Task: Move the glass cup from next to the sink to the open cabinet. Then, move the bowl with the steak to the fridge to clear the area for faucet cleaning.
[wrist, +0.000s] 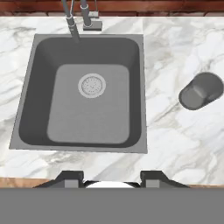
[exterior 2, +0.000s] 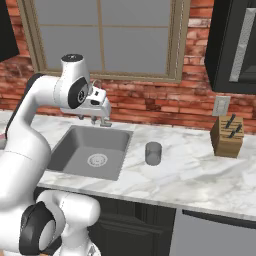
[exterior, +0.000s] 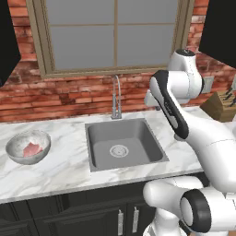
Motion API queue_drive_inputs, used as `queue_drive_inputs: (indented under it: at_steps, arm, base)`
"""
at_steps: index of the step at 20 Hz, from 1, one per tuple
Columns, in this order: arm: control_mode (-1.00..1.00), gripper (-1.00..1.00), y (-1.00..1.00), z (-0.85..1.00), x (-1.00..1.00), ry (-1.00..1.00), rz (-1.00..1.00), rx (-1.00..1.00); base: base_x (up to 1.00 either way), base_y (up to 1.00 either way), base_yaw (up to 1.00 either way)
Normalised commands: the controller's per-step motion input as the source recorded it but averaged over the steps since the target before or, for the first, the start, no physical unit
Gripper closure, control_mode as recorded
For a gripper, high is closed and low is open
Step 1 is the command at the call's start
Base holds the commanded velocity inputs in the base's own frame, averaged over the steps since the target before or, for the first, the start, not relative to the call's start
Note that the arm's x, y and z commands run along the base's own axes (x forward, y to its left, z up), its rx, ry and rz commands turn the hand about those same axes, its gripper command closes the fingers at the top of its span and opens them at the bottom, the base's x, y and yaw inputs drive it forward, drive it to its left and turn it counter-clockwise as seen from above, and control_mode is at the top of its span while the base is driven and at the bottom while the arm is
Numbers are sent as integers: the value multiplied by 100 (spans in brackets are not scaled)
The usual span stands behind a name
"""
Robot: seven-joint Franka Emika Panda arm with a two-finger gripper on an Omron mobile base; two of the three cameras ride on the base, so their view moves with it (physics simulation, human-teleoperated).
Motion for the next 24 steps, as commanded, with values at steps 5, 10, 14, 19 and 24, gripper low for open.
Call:
queue_drive_inputs:
  at_steps: [5,10,14,19,24]
  arm:
    - [-100,-100,0,0,-24,-3,0,0]
    - [-100,-100,14,-25,-58,-1,0,5]
    - [100,-100,17,-9,-3,0,0,5]
    - [100,-100,0,0,0,0,0,0]
    - [100,-100,0,0,0,0,0,0]
  base:
    - [0,0,0]
    - [0,0,0]
    - [0,74,0]
    - [14,100,0]
    - [9,100,0]
